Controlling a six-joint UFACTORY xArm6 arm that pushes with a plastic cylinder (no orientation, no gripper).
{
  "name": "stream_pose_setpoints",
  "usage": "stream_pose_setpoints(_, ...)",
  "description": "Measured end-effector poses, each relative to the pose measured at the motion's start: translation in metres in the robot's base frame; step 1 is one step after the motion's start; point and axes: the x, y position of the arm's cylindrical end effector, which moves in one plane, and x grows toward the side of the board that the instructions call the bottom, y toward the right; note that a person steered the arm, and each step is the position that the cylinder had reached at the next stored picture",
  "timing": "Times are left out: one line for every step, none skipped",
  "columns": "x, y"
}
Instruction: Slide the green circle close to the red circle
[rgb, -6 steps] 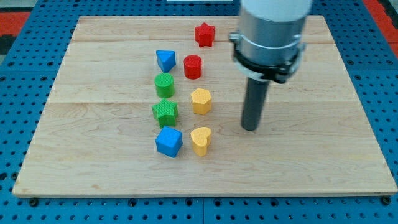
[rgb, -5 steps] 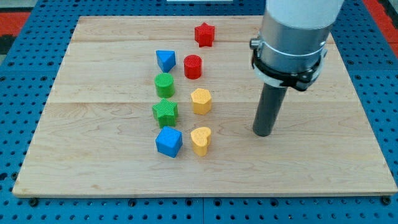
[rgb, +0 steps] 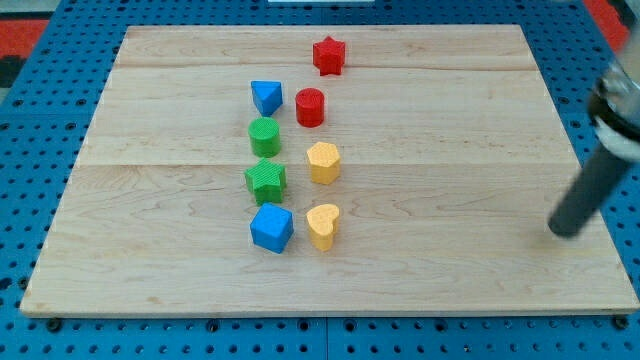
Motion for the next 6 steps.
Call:
stream_pose_setpoints(0.054,-0.002)
stream_pose_setpoints(0.056,-0.011)
stream_pose_setpoints(0.056,-0.023)
stream_pose_setpoints(0.055,-0.053)
stream_pose_setpoints(0.056,-0.094)
stream_pose_setpoints(0.056,-0.148)
